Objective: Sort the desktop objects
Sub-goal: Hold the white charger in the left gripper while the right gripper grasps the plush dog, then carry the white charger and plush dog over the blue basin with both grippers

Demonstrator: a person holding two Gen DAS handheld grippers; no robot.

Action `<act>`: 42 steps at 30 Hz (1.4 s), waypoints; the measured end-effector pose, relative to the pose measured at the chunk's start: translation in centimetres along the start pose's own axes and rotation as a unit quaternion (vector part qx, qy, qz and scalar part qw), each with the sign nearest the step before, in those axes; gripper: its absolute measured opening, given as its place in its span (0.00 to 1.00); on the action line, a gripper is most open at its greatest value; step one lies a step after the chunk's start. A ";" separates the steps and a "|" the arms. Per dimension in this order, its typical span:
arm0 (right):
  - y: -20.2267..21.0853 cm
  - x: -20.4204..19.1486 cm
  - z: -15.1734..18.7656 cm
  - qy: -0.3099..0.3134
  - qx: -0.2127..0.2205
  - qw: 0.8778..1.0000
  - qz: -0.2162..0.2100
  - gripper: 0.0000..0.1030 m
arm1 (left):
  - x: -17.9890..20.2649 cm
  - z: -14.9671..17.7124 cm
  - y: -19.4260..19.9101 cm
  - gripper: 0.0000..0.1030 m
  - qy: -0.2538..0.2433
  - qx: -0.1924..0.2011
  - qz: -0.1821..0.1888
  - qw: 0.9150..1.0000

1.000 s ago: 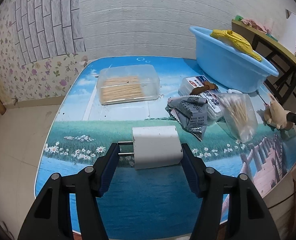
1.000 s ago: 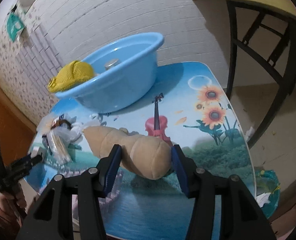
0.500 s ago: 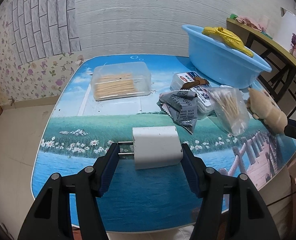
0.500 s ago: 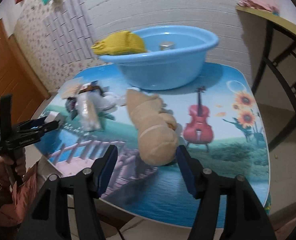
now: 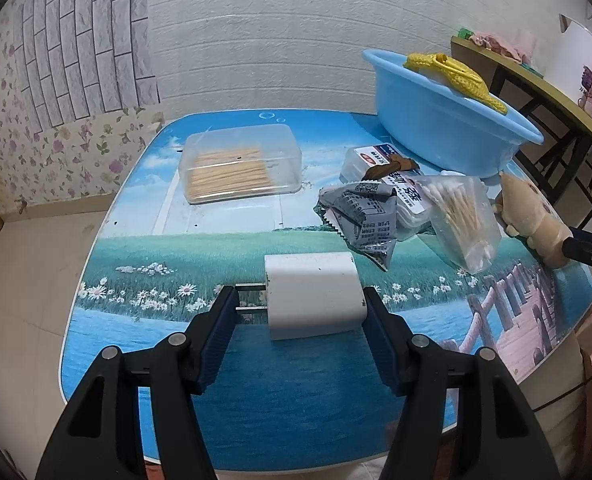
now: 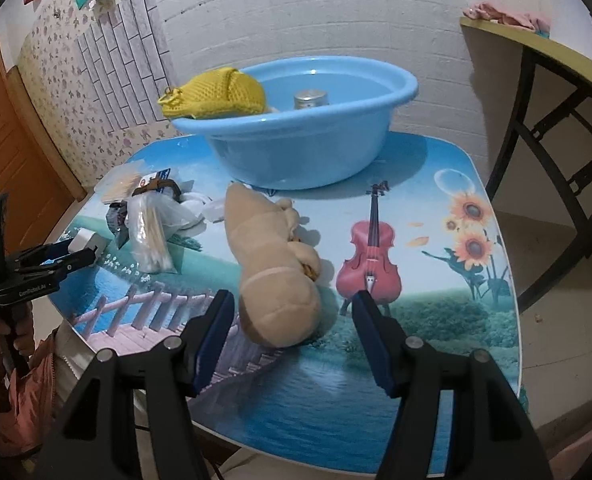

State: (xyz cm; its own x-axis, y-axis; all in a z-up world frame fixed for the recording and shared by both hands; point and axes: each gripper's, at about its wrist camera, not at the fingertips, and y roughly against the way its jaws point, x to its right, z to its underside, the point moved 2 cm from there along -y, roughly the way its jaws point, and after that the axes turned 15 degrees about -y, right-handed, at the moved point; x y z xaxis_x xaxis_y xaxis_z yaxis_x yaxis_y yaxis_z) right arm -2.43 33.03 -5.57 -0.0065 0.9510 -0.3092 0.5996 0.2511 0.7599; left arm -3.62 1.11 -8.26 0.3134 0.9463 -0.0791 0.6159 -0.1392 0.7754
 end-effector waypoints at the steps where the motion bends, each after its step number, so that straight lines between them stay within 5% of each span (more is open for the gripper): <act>1: -0.1 -0.1 0.0 0.004 0.000 1.000 0.002 0.59 | 0.0 0.0 -0.1 0.60 -0.001 0.001 -0.003 1.000; 18: -3.3 -1.2 0.3 0.054 -0.010 0.998 0.020 0.59 | 0.4 -0.4 -1.0 0.72 -0.024 0.016 -0.027 0.999; 22: -3.1 -1.3 0.4 0.059 -0.005 0.998 0.016 0.58 | 0.0 -0.3 -0.8 0.59 -0.016 0.021 -0.029 0.999; 24: -2.9 -1.2 0.3 0.058 -0.002 0.998 0.013 0.44 | 0.0 -0.4 -0.9 0.59 -0.016 0.020 -0.029 0.999; 42: 1.2 -5.1 0.4 0.106 0.032 0.992 -0.058 0.42 | 0.6 -1.4 1.7 0.59 -0.008 0.046 -0.022 0.999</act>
State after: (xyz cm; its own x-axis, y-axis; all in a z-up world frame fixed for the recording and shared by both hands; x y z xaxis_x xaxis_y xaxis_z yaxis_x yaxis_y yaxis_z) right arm -1.35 28.43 -3.31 -0.2431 0.9346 -0.2596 0.6345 0.3557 0.6863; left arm -3.38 1.81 -6.08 0.2956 0.9473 -0.1235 0.6929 -0.1236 0.7104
